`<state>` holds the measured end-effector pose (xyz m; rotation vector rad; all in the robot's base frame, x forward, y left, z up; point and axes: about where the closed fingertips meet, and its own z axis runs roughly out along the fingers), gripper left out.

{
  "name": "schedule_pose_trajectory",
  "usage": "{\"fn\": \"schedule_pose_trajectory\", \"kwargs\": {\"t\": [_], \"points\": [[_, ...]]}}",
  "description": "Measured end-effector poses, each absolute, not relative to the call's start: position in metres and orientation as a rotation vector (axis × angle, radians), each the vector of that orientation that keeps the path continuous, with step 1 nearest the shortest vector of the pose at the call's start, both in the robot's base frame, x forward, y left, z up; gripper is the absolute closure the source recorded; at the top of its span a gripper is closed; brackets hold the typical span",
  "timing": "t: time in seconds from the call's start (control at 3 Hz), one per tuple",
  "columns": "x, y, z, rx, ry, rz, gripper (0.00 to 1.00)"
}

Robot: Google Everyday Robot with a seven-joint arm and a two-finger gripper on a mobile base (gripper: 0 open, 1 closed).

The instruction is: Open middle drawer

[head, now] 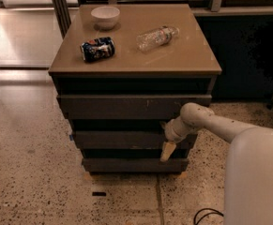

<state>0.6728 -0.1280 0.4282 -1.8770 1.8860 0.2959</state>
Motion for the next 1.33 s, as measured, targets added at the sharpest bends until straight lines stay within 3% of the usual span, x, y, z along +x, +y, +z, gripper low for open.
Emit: {"fn": "schedule_pose_trajectory", "kwargs": {"t": [1.0, 1.33], "points": [[0.615, -0.103, 0.451, -1.877, 1.896, 0.63, 0.0], [0.615, -0.103, 0.451, -1.877, 1.896, 0.631, 0.0]]}}
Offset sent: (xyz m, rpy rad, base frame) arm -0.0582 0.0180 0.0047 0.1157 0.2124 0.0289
